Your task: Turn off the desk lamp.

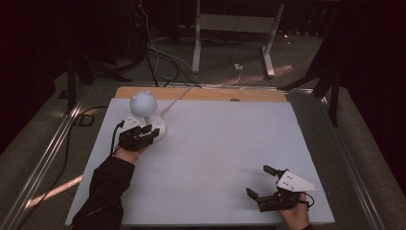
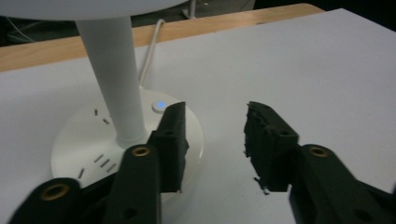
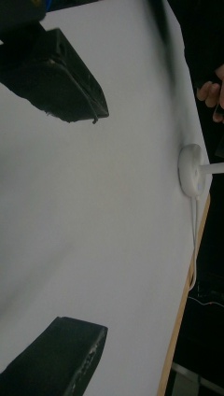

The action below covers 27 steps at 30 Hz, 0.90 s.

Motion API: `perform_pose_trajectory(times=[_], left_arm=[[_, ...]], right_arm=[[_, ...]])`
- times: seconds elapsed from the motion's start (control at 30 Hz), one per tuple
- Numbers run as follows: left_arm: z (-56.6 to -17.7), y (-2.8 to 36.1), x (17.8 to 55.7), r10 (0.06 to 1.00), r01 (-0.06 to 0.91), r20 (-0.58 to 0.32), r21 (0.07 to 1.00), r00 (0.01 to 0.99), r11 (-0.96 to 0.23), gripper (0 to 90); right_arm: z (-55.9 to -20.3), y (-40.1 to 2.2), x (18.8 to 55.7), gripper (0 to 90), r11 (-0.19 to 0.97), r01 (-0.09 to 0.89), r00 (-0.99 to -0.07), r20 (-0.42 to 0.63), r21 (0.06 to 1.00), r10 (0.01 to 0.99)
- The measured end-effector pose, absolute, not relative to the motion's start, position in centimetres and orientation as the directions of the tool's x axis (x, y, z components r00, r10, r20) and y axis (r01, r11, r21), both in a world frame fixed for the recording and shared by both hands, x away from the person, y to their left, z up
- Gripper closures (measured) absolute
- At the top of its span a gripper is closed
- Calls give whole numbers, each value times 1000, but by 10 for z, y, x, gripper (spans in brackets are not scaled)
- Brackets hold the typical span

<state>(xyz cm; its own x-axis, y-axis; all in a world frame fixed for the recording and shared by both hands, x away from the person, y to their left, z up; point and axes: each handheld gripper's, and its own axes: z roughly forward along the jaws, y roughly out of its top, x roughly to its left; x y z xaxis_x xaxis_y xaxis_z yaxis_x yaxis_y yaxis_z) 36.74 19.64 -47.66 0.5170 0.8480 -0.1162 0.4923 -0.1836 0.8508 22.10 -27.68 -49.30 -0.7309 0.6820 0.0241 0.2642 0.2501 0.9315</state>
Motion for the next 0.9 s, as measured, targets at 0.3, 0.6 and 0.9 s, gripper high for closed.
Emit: perform_pose_trajectory(times=[0.3,0.6,0.9], left_arm=[[-471,198,368,855,529,-177,839,488,-129,169],[-465,203,364,816,573,-253,812,519,-113,18],[-459,209,353,794,589,-271,797,544,-132,4]], right_arm=[[-493,-276,221,0,252,268,-730,25,930,683],[-493,-277,222,0,250,267,-730,26,931,683],[-493,-276,222,0,251,267,-732,27,930,680]])
